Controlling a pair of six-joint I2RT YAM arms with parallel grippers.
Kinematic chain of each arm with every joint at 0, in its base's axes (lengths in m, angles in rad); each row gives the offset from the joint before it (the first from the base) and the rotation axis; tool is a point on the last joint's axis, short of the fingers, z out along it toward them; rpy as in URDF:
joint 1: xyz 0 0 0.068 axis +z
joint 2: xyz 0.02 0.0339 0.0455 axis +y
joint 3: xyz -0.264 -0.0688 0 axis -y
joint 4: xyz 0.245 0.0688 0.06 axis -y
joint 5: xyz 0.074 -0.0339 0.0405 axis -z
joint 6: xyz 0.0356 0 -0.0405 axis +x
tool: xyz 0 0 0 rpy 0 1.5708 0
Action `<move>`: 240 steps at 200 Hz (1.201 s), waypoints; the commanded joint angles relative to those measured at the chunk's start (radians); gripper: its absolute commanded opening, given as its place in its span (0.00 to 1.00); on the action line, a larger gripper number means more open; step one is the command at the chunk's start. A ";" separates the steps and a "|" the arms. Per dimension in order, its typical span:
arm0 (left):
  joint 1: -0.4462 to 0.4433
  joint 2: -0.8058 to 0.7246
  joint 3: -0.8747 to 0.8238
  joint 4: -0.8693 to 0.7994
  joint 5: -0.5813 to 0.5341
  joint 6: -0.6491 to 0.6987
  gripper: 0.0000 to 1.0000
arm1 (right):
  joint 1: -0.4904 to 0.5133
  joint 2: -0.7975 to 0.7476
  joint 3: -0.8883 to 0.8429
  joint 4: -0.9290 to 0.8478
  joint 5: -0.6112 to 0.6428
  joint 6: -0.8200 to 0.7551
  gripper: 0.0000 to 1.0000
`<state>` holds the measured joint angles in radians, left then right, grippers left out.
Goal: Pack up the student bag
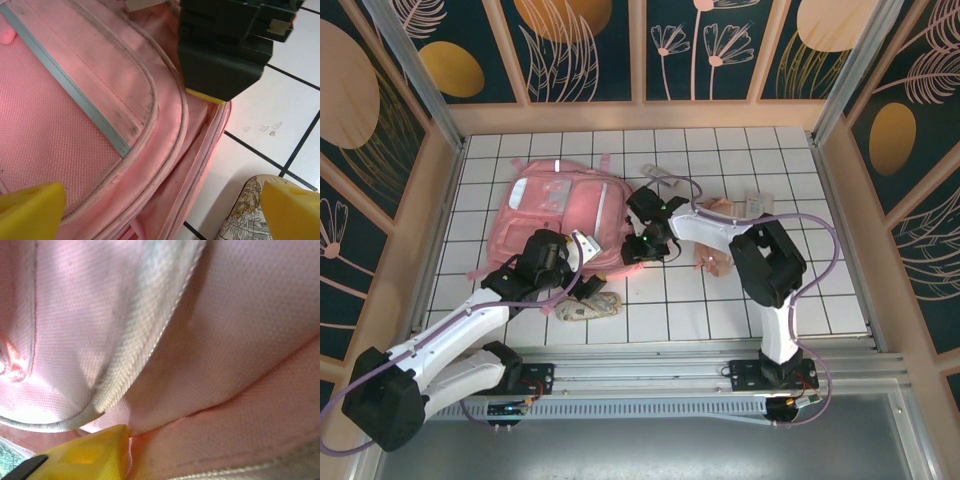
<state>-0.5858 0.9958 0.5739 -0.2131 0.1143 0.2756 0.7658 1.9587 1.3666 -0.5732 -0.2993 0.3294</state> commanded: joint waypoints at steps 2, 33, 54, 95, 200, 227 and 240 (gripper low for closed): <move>-0.004 0.001 -0.001 -0.003 -0.011 -0.021 0.99 | 0.018 -0.025 -0.074 0.057 0.043 -0.034 0.35; -0.003 -0.002 0.009 -0.027 -0.017 -0.019 0.99 | 0.018 -0.054 -0.116 0.092 0.039 -0.049 0.19; -0.004 -0.001 0.012 -0.035 -0.022 -0.018 0.99 | 0.017 -0.087 -0.154 0.114 0.013 -0.063 0.16; -0.003 0.018 0.019 -0.043 -0.013 -0.013 0.99 | 0.004 -0.132 -0.215 0.137 -0.030 -0.086 0.44; -0.003 0.043 0.044 -0.089 -0.016 -0.001 0.99 | -0.027 -0.275 -0.421 0.361 -0.080 -0.409 0.46; -0.004 0.052 0.061 -0.108 -0.021 0.009 0.99 | -0.033 -0.299 -0.471 0.400 -0.117 -0.532 0.46; -0.003 0.055 0.068 -0.117 -0.021 0.012 0.99 | -0.044 -0.319 -0.497 0.406 -0.159 -0.579 0.47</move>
<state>-0.5858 1.0431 0.6056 -0.2920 0.0956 0.2687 0.7364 1.6814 0.9268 -0.1513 -0.3943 -0.0875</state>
